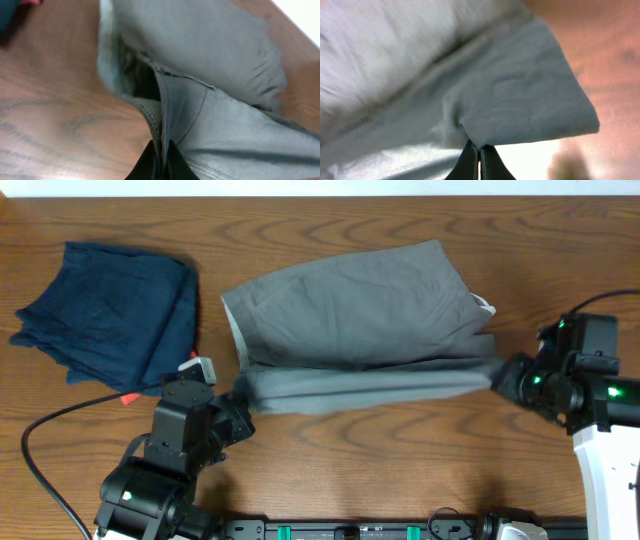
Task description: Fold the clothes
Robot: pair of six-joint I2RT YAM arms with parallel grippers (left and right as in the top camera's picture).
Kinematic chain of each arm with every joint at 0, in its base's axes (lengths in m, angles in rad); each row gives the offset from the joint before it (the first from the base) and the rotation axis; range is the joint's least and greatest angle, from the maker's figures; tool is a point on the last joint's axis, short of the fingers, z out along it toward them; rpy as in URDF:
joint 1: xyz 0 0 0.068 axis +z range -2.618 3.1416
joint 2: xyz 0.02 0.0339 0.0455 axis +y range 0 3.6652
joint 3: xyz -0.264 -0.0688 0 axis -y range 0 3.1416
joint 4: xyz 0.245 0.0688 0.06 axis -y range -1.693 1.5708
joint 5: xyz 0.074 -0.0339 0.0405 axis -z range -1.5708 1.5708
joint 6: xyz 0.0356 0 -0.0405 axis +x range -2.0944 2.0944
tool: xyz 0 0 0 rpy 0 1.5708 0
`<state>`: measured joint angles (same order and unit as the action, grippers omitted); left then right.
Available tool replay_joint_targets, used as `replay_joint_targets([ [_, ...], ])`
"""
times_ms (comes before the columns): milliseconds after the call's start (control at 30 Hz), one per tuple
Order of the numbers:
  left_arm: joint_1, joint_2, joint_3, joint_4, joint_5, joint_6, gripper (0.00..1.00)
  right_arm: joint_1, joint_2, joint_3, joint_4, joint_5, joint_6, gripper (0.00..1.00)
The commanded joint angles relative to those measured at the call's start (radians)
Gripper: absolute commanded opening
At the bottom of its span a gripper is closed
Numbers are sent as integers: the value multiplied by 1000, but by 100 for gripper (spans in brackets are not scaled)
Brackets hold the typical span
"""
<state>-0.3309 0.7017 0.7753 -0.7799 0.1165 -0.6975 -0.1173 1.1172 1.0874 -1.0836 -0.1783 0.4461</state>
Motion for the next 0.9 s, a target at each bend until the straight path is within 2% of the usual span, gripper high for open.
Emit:
replay_joint_targets([
  [0, 7, 33, 24, 43, -84, 24, 6, -5, 5, 62, 89, 69, -29, 1],
  [133, 23, 129, 24, 159, -167, 24, 6, 16, 43, 77, 276, 53, -29, 1],
  [467, 219, 449, 24, 492, -170, 19, 6, 87, 254, 77, 758, 12, -36, 1],
  [700, 233, 667, 24, 757, -171, 21, 6, 143, 495, 77, 1051, 14, -43, 1],
  [867, 233, 815, 24, 910, -170, 21, 6, 149, 657, 77, 1185, 13, -34, 1],
])
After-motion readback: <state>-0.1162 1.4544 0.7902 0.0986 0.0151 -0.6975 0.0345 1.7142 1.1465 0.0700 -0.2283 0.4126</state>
